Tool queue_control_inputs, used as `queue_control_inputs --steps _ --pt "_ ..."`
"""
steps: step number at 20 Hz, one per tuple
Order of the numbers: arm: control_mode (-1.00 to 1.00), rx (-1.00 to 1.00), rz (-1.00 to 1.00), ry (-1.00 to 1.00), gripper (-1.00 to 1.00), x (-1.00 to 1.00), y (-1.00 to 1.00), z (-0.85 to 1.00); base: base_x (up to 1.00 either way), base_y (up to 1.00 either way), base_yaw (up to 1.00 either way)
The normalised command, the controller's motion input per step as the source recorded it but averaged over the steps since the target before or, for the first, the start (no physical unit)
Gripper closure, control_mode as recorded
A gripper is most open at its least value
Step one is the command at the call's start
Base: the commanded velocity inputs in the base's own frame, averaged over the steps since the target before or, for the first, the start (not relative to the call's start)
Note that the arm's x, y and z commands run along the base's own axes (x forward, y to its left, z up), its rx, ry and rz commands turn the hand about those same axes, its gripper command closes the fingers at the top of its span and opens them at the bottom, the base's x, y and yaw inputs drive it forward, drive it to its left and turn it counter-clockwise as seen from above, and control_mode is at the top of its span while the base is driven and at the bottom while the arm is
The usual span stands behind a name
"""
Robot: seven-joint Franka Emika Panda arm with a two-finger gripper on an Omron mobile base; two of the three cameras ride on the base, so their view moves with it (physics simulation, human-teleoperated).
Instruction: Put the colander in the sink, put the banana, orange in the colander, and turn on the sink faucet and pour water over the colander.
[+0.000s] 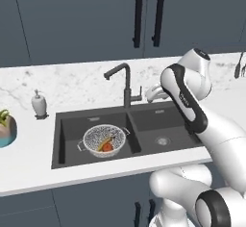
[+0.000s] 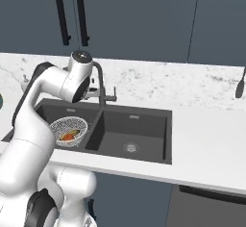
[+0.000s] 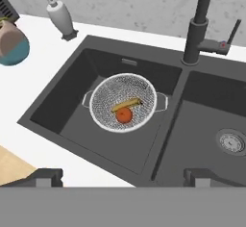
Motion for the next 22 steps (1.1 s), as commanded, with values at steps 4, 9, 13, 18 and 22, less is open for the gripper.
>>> queue_control_inputs --steps 4,9,13,18,22 --pt "1.00 0.00 0.00 0.00 -1.00 0.00 0.00 0.00 0.16 -0.42 0.00" --pt "1.00 0.00 0.00 0.00 -1.00 0.00 0.00 0.00 0.13 -0.40 0.00" --pt "1.00 0.00 0.00 0.00 -1.00 0.00 0.00 0.00 0.06 -0.26 0.00" --pt "1.00 0.00 0.00 0.00 -1.00 0.00 0.00 0.00 0.14 -0.02 0.00" --pt "-1.00 0.00 0.00 0.00 -1.00 0.22 0.00 -0.04 0.15 -0.01 0.00"
